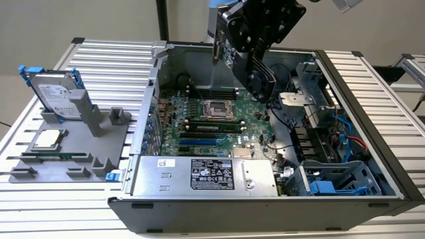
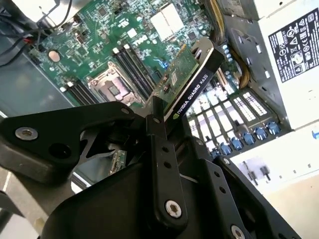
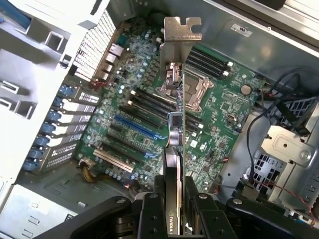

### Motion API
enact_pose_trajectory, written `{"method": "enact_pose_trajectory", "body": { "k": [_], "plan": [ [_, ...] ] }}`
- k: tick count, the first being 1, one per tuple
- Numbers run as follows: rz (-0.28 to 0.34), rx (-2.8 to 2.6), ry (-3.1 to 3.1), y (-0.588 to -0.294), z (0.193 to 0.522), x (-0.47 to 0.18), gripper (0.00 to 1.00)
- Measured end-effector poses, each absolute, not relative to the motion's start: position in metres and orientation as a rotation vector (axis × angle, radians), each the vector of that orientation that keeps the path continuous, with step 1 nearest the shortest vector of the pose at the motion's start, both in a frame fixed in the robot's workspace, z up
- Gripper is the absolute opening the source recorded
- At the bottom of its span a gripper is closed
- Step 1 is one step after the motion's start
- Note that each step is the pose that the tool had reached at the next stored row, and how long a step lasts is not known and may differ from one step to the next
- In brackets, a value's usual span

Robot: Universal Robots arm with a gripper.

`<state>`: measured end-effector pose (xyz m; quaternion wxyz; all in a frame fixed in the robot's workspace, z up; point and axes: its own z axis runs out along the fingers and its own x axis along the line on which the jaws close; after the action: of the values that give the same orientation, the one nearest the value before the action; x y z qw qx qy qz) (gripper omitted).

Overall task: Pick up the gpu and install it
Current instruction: 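Insert the gpu into the slot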

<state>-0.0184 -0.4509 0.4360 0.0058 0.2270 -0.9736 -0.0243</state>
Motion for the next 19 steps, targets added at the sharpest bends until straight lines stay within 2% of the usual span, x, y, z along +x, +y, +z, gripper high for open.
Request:
{"method": "enact_pose_trajectory", "body": {
  "k": [19],
  "plan": [
    [-0.072,1.145,-2.905,-0.4509,0.436,-0.0184,0.0]
  ]
}}
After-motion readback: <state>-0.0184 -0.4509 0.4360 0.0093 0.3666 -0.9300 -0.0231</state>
